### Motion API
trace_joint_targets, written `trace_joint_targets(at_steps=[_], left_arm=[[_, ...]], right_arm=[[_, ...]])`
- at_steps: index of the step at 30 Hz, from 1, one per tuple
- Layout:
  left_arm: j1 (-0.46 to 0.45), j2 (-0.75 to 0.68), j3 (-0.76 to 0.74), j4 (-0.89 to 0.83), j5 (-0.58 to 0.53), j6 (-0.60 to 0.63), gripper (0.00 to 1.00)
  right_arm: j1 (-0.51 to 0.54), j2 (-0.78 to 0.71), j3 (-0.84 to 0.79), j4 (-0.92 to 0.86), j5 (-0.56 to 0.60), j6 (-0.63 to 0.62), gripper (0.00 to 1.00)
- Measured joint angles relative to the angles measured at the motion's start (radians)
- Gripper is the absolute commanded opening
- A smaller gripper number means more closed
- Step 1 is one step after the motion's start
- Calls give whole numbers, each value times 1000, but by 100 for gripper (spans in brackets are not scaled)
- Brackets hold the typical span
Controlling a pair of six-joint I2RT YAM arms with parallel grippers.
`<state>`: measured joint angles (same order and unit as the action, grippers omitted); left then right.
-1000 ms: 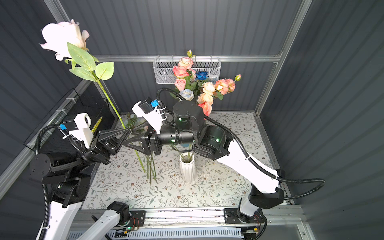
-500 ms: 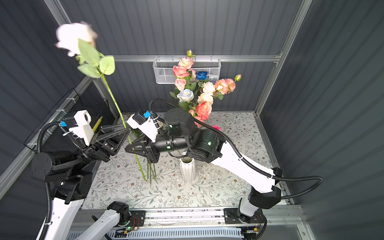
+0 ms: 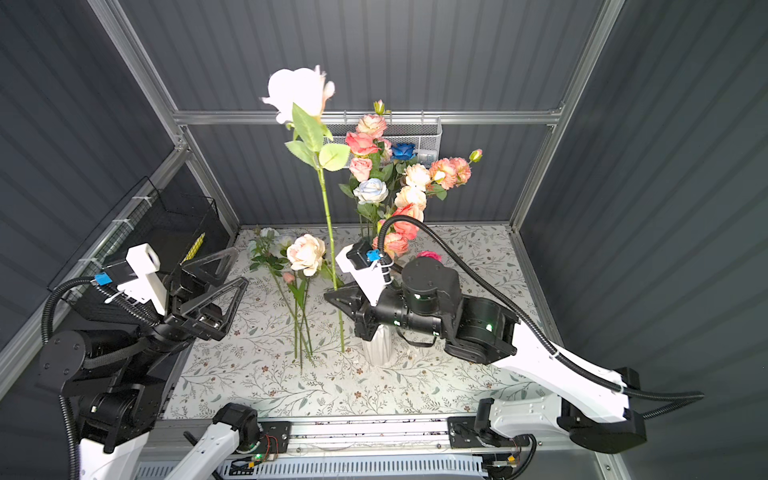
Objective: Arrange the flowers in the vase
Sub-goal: 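Open the left gripper while the right gripper carries the rose over the white vase, then release the rose into the white vase while the left gripper lowers to stems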
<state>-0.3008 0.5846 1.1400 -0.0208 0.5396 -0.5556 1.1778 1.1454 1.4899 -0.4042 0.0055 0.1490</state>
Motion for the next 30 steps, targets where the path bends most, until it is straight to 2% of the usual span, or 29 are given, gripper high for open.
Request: trace_joint_targets(at_steps=[7, 13, 20, 26, 27, 30], left_arm=[[0, -20, -33, -138, -67, 60, 100], [0, -34, -44, -216, -95, 87, 100], [0, -60, -72, -255, -123, 101, 100], [0, -62, -119, -280, -153, 101, 100], [0, -62, -126, -286, -164, 101, 100], [0, -62, -147, -304, -213, 101, 100]], right_arm=[[2, -64, -85, 63, 246, -117, 0], [2, -43, -165, 158, 367, -199, 0], [2, -23, -261, 235, 415, -224, 0], [2, -43, -384, 288, 422, -172, 0], [2, -45, -402, 288, 422, -157, 10], [4, -55, -440, 288, 422, -118, 55]])
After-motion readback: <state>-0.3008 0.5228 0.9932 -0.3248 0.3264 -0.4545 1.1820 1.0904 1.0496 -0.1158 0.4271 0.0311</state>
